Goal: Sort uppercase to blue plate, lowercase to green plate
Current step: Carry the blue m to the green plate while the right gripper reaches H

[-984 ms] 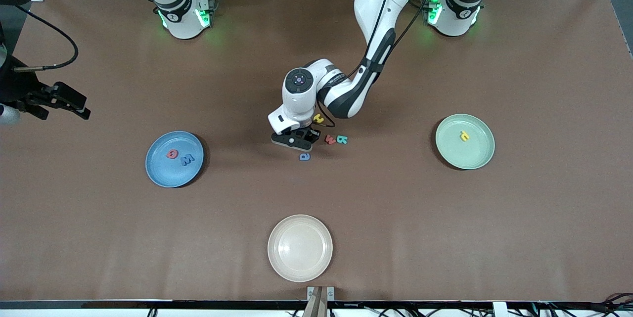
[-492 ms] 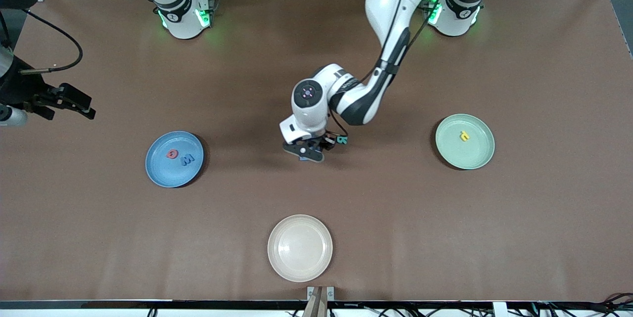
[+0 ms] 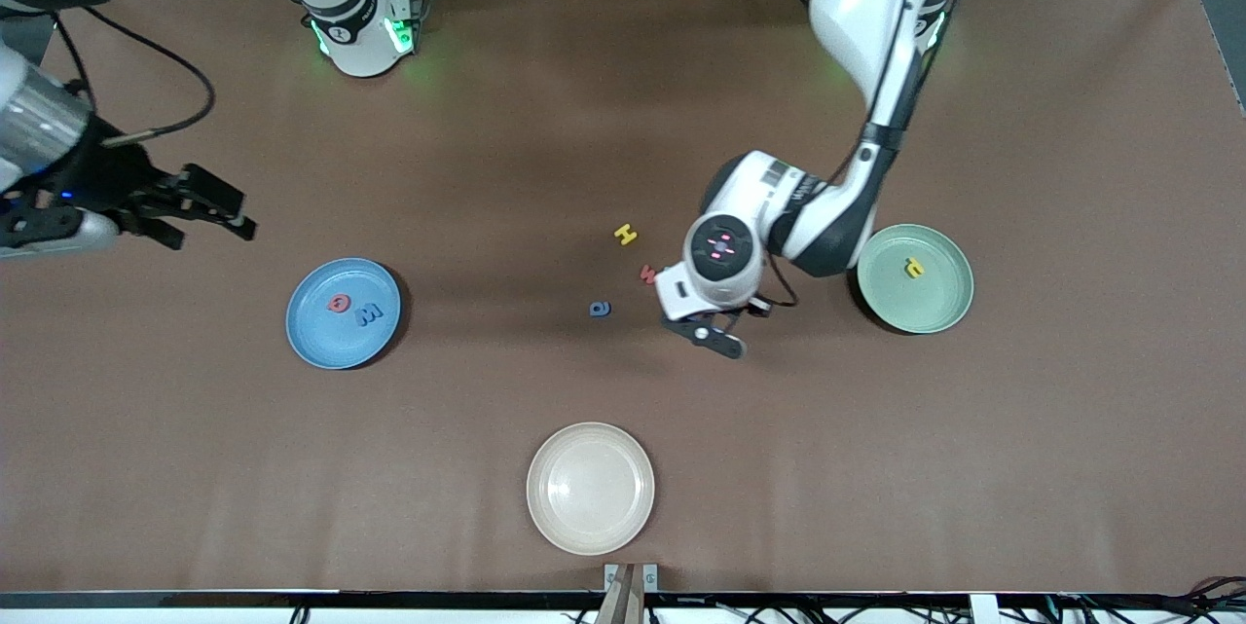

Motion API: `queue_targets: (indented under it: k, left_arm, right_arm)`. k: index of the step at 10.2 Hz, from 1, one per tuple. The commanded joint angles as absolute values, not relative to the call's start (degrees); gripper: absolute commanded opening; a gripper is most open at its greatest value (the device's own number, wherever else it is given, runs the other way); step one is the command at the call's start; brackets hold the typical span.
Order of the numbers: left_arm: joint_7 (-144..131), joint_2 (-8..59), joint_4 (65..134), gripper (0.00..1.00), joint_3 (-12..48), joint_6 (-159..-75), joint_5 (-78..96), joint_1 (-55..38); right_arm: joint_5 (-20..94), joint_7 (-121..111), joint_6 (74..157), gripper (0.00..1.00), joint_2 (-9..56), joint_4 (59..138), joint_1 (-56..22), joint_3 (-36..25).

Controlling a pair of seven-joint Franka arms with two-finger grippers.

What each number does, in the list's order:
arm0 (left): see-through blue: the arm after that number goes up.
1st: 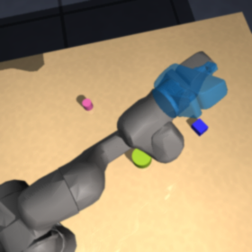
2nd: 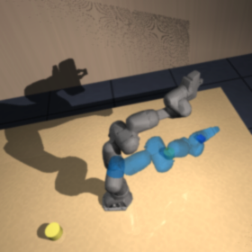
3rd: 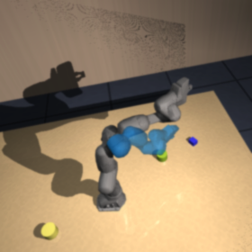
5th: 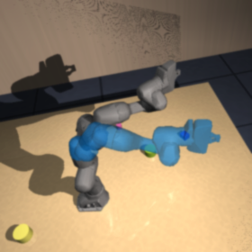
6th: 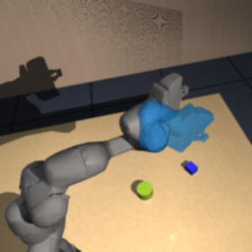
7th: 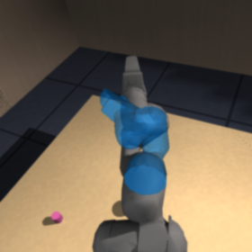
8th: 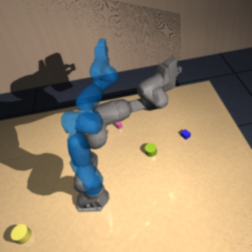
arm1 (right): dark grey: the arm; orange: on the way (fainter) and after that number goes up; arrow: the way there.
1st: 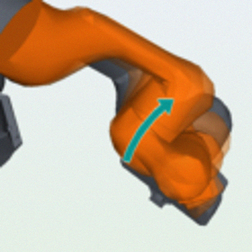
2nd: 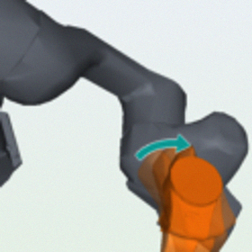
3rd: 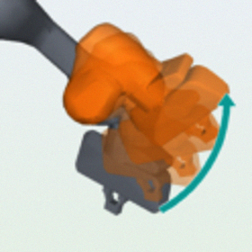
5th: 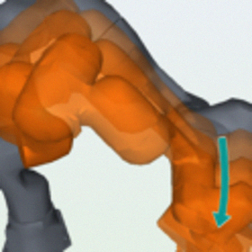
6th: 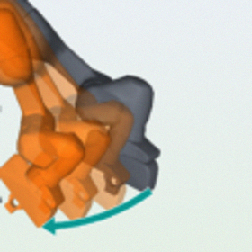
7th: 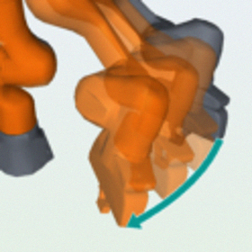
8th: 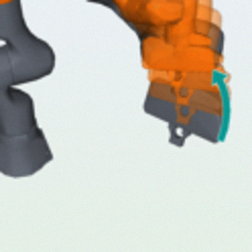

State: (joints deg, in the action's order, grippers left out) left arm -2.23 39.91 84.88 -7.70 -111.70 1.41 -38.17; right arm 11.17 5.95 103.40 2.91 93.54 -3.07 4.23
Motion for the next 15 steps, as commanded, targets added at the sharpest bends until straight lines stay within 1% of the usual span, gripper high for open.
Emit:
queue_targets:
  k: [1, 3, 5, 6, 7, 8, 9, 10, 12, 13, 14, 15]
  left_arm:
    - [4.0, 30.2, 99.4, 0.0, -7.0, -115.4, -1.5, -33.5]
    - [6.7, 26.2, 108.2, 0.0, -6.9, -121.3, -4.7, -30.3]
    - [9.0, 23.1, 113.9, 0.0, -7.0, -123.7, -6.1, -28.4]
    - [9.2, 21.8, 116.3, 0.0, -6.9, -124.6, -7.9, -27.3]
    - [9.3, 20.7, 118.4, 0.0, -6.9, -125.6, -9.8, -26.0]
    - [10.2, 19.8, 120.2, 0.0, -6.9, -126.6, -11.8, -25.0]
    - [11.9, 18.9, 121.8, 0.0, -7.0, -128.0, -12.3, -23.6]
    - [13.6, 18.4, 123.6, 0.0, -7.1, -129.9, -12.3, -22.3]
    - [14.1, 17.6, 127.0, 0.0, -7.3, -133.1, -12.3, -20.2]
    - [14.2, 17.7, 128.7, 0.0, -7.6, -136.0, -12.3, -18.7]
    - [14.2, 17.9, 129.3, 0.03, -7.7, -137.6, -12.3, -17.9]
    - [14.1, 17.8, 129.3, 0.2, -7.9, -137.6, -12.3, -17.6]
  right_arm:
    - [8.5, 15.6, 104.4, 1.0, 4.6, 93.9, -7.4, 5.5]
    - [6.8, 26.6, 105.4, 1.0, 6.6, 94.5, -12.7, 6.6]
    - [6.3, 40.5, 111.8, 1.0, 8.0, 98.6, -19.0, 7.0]
    - [5.7, 46.4, 115.6, 1.0, 9.1, 101.0, -21.2, 8.3]
    - [4.2, 53.0, 117.5, 1.0, 10.9, 101.7, -23.3, 9.3]
    - [2.5, 59.0, 117.8, 1.0, 13.2, 101.6, -25.7, 9.8]
    - [1.8, 63.6, 119.8, 1.0, 16.1, 101.6, -28.4, 9.8]
    - [1.4, 68.5, 122.6, 1.0, 19.0, 101.6, -31.6, 9.8]
    - [-2.1, 77.8, 127.6, 1.0, 24.1, 101.6, -35.1, 9.8]
    - [-2.9, 81.4, 130.4, 1.0, 26.9, 101.6, -36.9, 9.8]
    - [-2.9, 83.0, 133.0, 1.0, 28.9, 101.6, -37.6, 9.8]
    - [-3.1, 85.4, 134.4, 0.99, 31.3, 101.3, -38.5, 9.8]
